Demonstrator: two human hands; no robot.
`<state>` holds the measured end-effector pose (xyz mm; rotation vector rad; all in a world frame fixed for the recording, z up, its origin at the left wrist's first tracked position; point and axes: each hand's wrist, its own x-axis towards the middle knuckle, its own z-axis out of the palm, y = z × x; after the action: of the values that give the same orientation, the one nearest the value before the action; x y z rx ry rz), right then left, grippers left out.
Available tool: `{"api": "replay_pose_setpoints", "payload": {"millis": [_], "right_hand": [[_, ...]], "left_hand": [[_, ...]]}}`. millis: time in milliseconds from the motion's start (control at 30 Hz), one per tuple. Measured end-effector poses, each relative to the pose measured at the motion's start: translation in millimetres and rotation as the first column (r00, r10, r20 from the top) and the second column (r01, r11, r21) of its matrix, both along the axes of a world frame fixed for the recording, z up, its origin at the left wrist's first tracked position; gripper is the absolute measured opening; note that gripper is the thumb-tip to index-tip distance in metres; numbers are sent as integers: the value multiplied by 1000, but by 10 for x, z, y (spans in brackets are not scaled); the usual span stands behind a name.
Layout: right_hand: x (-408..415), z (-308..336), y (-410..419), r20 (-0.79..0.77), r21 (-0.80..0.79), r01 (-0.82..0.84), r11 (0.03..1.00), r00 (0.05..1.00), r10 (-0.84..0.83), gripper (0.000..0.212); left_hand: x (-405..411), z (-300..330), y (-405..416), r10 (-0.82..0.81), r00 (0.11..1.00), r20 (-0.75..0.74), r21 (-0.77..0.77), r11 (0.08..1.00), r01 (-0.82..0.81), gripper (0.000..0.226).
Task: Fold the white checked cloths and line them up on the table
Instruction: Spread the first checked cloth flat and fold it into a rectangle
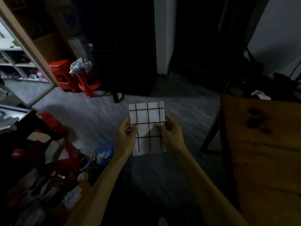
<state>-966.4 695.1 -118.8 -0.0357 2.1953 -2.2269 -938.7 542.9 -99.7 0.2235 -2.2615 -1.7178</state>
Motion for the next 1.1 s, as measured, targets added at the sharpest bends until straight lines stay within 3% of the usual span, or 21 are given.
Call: {"api": "replay_pose_setpoints", "payload": {"millis": [267,500,733,933,1100], "right_hand": [[-1312,-83,-65,-5,134,83,988,997,-83,47],[-2631,-246,-284,-59,280,135,950,991,-123,31],[-3881,-81,-351,-74,369,280,886,959,-273,33],[-4584,-25,-89,-69,328,425,844,902,-427,36],[-5173,-347,353,6,273,558,783,813,-582,34]], "left_hand": [[-1469,-177,-191,-85,996,-16,-38,996,84,23],[-3039,-499,-483,-190,982,-3,31,981,190,25],[-4633,-422,-531,-365,931,10,-16,931,365,31],[-5588,-357,-131,-492,868,69,-38,868,495,34],[-6363,-590,420,-612,776,153,-53,779,625,35]]}}
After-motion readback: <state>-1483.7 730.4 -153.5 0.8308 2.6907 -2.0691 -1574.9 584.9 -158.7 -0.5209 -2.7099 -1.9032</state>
